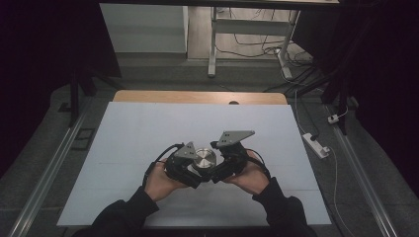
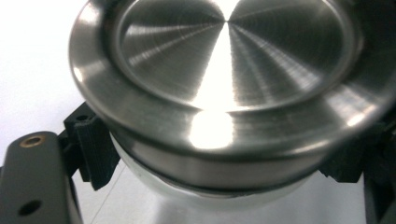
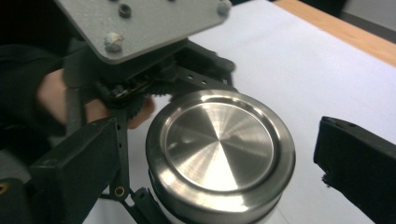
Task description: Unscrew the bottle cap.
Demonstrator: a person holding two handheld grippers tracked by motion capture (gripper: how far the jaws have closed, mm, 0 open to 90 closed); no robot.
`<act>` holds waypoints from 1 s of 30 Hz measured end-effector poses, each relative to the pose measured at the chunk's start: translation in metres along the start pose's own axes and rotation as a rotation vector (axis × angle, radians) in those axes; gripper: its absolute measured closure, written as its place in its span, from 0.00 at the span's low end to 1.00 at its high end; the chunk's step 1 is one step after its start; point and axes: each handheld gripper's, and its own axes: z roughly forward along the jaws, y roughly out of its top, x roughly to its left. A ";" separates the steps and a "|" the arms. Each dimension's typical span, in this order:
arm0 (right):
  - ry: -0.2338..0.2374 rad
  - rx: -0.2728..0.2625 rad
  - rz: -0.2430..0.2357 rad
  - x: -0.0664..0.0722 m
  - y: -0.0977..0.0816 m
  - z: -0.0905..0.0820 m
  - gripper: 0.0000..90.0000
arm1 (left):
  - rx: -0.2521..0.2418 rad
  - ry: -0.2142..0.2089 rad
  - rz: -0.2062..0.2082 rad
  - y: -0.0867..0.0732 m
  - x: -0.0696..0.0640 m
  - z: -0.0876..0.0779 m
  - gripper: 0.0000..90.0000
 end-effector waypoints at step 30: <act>0.221 -0.008 -0.115 -0.013 -0.008 -0.009 0.18 | 0.010 -0.108 0.090 0.004 -0.009 -0.002 0.17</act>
